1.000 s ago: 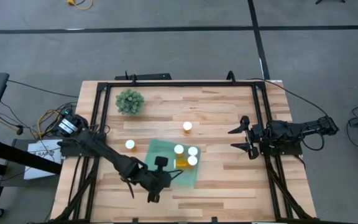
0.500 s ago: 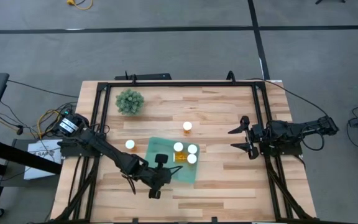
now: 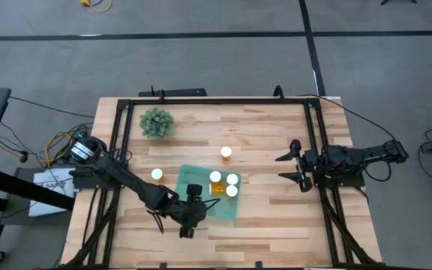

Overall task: Pick and place pill bottles into a basket
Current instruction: Put the left yellow pill bottle into the green bin

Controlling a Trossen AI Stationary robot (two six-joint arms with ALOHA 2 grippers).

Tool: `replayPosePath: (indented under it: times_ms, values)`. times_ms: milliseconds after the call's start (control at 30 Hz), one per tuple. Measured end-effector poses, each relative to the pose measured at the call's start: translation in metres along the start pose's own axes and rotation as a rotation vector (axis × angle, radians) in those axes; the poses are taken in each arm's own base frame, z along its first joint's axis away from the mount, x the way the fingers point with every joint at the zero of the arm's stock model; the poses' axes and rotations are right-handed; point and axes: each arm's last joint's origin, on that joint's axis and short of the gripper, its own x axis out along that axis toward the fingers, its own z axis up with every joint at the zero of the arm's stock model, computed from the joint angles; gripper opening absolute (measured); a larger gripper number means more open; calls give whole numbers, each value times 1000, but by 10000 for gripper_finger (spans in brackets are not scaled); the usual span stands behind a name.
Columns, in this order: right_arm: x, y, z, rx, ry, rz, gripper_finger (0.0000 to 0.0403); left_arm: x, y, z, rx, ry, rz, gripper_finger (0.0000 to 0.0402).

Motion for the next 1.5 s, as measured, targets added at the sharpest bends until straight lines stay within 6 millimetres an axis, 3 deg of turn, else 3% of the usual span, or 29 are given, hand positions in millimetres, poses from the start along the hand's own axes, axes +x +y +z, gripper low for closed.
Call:
replayPosePath:
  times_ms: [167,367,500,667,767,933,1133,1333,1500]
  values:
    - [0,0,0,0,0,0,260,-22,2,7,8,-57,57,211]
    - [0,0,0,0,0,0,260,-80,1,15,25,-169,119,214]
    - [0,0,0,0,0,0,260,-128,7,3,-5,-173,233,213]
    - [0,0,0,0,0,0,260,-174,19,-29,-105,-160,370,213]
    - [0,0,0,0,0,0,260,-181,25,-55,-164,-108,408,213]
    - [0,0,0,0,0,0,260,-176,33,-97,-227,-18,484,213]
    - [0,0,0,0,0,0,260,-187,46,-134,-298,-24,559,213]
    - [0,0,0,0,0,0,260,-188,51,-159,-360,-15,496,213]
    - [0,0,0,0,0,0,260,-191,50,-160,-326,-67,410,213]
